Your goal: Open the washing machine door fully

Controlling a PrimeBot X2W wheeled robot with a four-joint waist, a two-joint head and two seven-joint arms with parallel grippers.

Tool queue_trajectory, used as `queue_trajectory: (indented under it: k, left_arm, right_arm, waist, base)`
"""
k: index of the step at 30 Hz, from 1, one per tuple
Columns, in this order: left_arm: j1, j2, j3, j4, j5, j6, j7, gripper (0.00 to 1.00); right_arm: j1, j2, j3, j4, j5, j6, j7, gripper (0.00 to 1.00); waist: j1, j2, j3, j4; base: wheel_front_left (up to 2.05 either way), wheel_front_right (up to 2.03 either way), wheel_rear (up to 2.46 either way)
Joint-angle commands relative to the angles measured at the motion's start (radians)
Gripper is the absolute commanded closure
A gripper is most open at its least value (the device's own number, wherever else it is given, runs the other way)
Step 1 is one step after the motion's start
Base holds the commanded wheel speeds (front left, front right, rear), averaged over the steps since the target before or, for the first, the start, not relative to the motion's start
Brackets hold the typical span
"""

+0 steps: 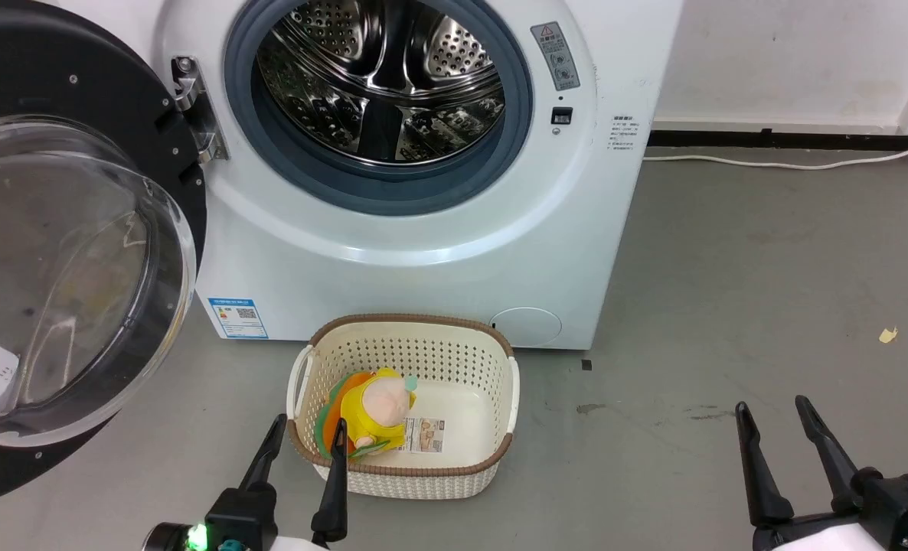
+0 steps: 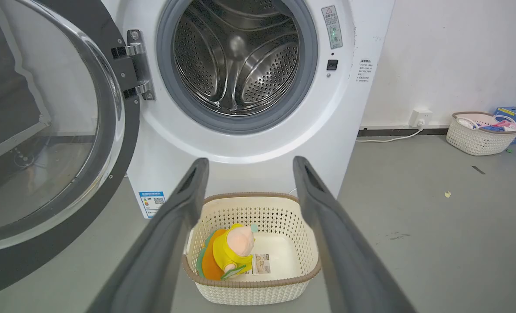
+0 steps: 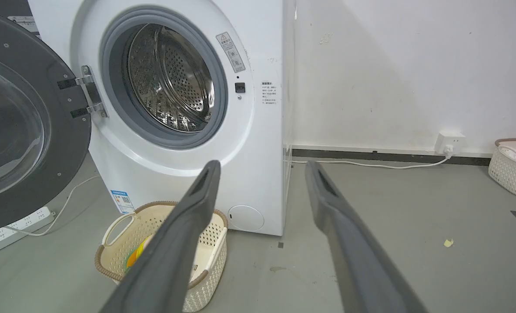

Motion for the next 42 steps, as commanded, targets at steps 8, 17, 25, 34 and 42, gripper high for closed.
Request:
queue_trajectory:
  k: [8,17,25,34,42]
  left_arm:
    - [-0.001,0.0,0.003,0.001,-0.001,0.001,0.001,1.0]
    - [-0.004,-0.001,0.012,-0.007,0.005,-0.002,0.018,1.0]
    - [-0.007,-0.002,0.021,-0.015,0.011,-0.004,0.034,1.0]
    - [-0.01,-0.004,0.031,-0.024,0.018,-0.006,0.053,1.0]
    - [-0.013,-0.005,0.04,-0.032,0.024,-0.008,0.069,1.0]
  right_arm:
    - [0.0,0.0,0.003,0.004,-0.001,0.0,0.001,1.0]
    - [-0.004,0.0,0.008,-0.001,-0.008,0.0,0.018,1.0]
    - [-0.008,0.0,0.013,-0.006,-0.014,0.0,0.034,1.0]
    - [-0.013,0.001,0.018,-0.012,-0.021,0.0,0.053,1.0]
    - [-0.017,0.001,0.023,-0.017,-0.028,0.0,0.069,1.0]
  waist:
    - [0.0,0.0,0.001,0.0]
    - [0.0,0.0,0.002,0.001]
    - [0.0,0.0,0.002,0.002]
    - [0.0,0.0,0.003,0.004]
    - [0.0,0.0,0.003,0.005]
  base:
    - [0.0,0.0,0.0]
    - [0.0,0.0,0.0]
    - [0.0,0.0,0.0]
    - [0.0,0.0,0.0]
    - [0.0,0.0,0.0]
